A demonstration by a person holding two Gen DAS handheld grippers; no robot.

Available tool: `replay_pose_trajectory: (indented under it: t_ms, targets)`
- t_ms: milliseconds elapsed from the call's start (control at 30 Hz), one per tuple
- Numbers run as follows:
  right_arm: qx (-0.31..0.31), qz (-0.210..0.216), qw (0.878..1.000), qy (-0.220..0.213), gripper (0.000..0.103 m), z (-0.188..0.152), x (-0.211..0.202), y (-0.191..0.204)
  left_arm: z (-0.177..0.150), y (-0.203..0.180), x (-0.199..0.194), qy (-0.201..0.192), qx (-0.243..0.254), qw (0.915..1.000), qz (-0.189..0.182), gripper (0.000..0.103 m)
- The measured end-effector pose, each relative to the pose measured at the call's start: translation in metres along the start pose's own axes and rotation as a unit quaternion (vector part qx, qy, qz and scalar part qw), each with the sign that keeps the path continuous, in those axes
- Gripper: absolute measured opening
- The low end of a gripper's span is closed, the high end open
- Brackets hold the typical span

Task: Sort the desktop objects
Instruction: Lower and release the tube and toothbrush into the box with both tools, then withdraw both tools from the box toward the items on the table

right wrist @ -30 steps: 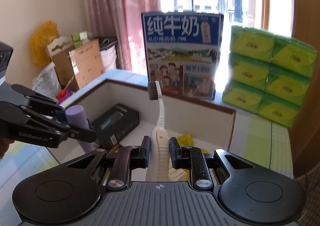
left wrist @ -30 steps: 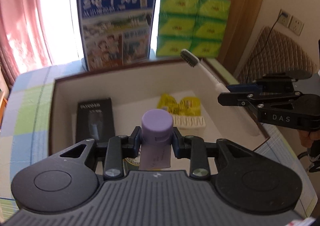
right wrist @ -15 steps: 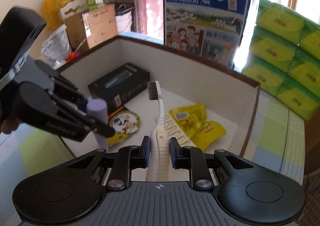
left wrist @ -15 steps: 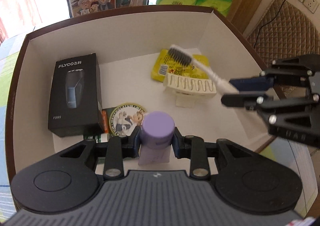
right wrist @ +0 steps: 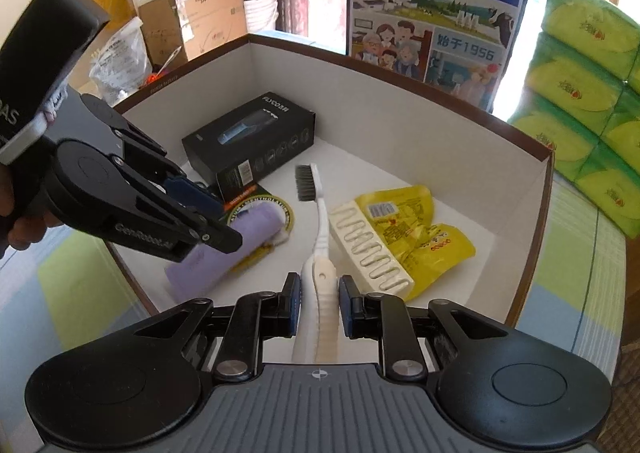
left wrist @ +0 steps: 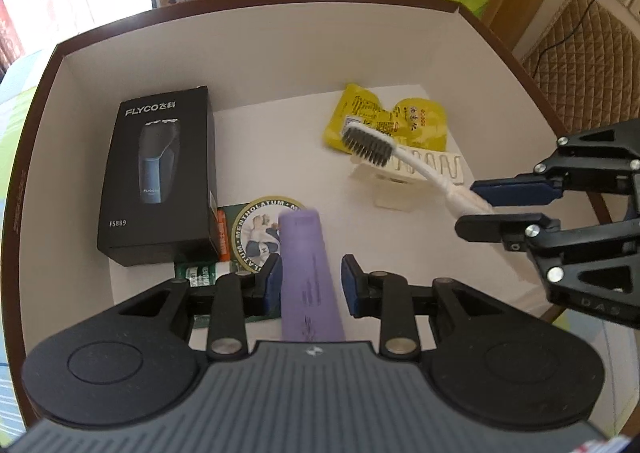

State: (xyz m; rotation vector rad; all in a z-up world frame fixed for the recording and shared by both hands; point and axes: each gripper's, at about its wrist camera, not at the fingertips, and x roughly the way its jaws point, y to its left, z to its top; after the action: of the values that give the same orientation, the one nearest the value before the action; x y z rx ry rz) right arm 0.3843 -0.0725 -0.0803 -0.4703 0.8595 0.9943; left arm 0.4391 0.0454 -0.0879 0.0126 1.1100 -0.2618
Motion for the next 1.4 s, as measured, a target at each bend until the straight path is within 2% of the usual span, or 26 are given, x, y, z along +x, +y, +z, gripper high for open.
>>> replay_pose_trajectory:
  t_ms: [267, 467, 500, 633, 700, 833, 1100, 1400]
  targets:
    - [-0.015, 0.004, 1.0, 0.013, 0.017, 0.004, 0.009, 0.003, 0.001, 0.003, -0.01, -0.014, 0.004, 0.9998, 0.011, 0.029]
    - [-0.023, 0.01, 1.0, -0.001, 0.018, 0.005, 0.009, 0.007, 0.001, 0.004, -0.016, -0.021, 0.007, 0.9996, 0.021, 0.052]
    - [-0.022, 0.01, 1.0, -0.004, 0.022, 0.005, 0.009, 0.008, 0.0, 0.004, -0.017, -0.022, 0.009, 0.9994, 0.023, 0.055]
    - [-0.009, -0.004, 1.0, -0.014, 0.065, 0.005, 0.005, 0.008, -0.001, 0.003, -0.02, -0.024, 0.014, 0.999, 0.034, 0.07]
    - [-0.001, -0.003, 1.0, -0.017, 0.069, 0.005, 0.001, 0.005, -0.001, 0.004, -0.023, -0.022, 0.01, 0.999, 0.037, 0.073]
    - [0.02, -0.002, 1.0, -0.024, 0.091, 0.006, -0.009, 0.003, -0.003, 0.005, -0.031, -0.026, 0.006, 0.9987, 0.043, 0.084]
    - [0.066, -0.021, 0.997, -0.041, 0.1, 0.002, -0.028, 0.006, -0.009, 0.002, -0.05, -0.033, -0.001, 0.9971, 0.069, 0.091]
    - [0.091, -0.058, 0.992, -0.066, 0.101, -0.003, -0.051, 0.018, -0.018, 0.001, -0.077, -0.053, -0.008, 0.9949, 0.085, 0.092]
